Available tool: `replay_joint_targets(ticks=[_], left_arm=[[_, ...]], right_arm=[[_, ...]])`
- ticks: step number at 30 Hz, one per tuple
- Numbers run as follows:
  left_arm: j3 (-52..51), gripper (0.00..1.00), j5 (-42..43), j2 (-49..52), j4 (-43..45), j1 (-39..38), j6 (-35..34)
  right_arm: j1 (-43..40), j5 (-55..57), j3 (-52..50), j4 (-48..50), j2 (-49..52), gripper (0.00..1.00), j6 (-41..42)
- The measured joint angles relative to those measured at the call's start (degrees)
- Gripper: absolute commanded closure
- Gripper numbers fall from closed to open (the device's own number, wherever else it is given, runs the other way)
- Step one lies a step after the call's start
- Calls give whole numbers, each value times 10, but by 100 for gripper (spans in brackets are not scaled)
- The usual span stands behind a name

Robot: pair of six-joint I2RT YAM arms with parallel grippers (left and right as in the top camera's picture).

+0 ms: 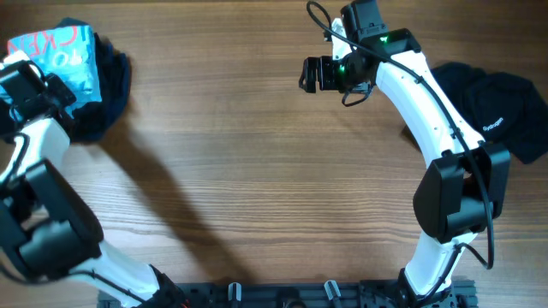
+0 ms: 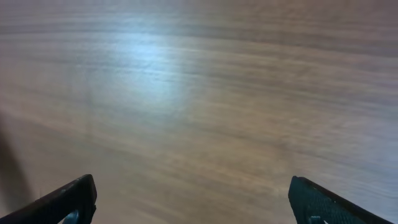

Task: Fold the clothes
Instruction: 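Press the blue shirt flat on the pile and open the left gripper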

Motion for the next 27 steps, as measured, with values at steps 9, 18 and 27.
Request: replay_joint_targets(ticks=[9,18,27], left_arm=[[0,80,24,-147,-108,-50,-10],[0,21,105,-256,-247,-120,-69],[0,0,128,-264,-365,-175,-136]], right_arm=[[0,66,44,-3,-4,0,-26],[0,112,57,-61,-151,0,-83],[0,141,64,-184,-293,0,-122]])
